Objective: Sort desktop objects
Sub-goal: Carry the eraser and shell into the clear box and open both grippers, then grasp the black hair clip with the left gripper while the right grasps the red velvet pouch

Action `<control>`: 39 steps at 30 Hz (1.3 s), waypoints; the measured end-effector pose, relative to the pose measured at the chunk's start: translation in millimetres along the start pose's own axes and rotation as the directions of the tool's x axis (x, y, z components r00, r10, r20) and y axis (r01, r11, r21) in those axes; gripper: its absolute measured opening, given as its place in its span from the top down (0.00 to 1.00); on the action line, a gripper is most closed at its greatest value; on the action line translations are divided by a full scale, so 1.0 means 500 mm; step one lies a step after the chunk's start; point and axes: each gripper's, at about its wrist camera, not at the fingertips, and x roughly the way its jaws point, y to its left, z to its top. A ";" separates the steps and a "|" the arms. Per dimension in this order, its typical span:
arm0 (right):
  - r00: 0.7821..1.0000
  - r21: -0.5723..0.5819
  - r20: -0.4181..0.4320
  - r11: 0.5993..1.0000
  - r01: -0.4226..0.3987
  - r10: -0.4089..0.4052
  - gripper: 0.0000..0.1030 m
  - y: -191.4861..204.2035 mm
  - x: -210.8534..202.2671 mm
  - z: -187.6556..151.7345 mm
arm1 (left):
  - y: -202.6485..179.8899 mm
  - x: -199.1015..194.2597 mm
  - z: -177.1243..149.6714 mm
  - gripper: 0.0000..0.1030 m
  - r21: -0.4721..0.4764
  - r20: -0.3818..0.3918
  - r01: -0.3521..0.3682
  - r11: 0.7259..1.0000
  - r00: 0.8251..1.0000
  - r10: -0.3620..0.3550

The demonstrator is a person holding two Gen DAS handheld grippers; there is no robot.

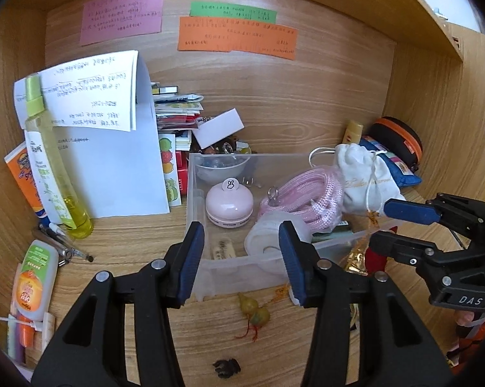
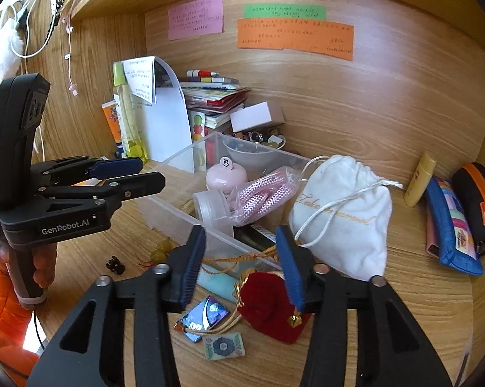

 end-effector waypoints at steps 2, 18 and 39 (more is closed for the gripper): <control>1.000 0.002 0.006 1.000 0.007 -0.007 0.55 0.002 -0.011 -0.005 | 0.000 -0.010 -0.002 0.53 -0.003 0.003 -0.004 1.000 1.000 0.004; 0.997 0.076 -0.032 0.995 0.072 -0.070 0.42 -0.027 -0.058 -0.070 | 0.064 -0.050 -0.092 0.42 -0.057 -0.096 -0.099 0.993 0.991 0.093; 0.982 0.179 -0.177 0.979 0.099 -0.067 0.31 -0.058 0.018 -0.129 | 0.056 -0.021 -0.162 0.39 -0.034 -0.229 -0.049 0.998 0.973 0.040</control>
